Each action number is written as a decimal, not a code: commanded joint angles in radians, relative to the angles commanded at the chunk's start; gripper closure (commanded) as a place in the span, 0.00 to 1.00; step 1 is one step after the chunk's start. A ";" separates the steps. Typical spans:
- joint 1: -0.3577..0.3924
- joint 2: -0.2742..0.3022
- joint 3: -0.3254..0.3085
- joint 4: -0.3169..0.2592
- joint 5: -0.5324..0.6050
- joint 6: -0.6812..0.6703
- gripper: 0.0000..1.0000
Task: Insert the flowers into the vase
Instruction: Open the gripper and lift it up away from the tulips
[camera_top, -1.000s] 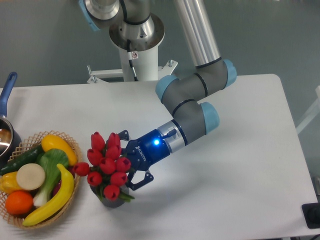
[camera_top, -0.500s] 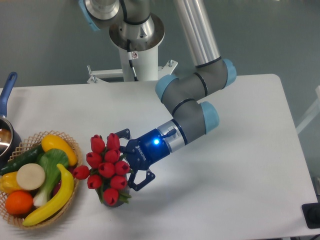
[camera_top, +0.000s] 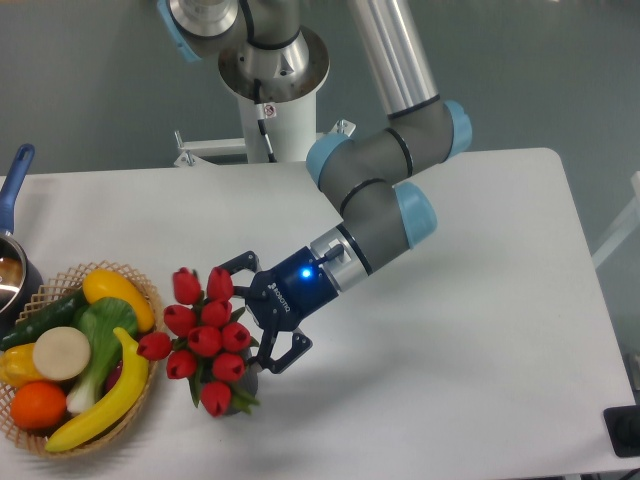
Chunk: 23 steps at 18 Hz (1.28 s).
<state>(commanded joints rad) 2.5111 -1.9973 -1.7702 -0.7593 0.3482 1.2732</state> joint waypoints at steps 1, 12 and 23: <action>0.000 0.005 0.000 -0.002 0.018 0.024 0.00; -0.035 0.097 0.123 -0.009 0.547 0.069 0.00; 0.044 0.337 0.040 -0.106 0.954 0.077 0.00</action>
<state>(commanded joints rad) 2.5554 -1.6601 -1.7303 -0.8649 1.3024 1.3499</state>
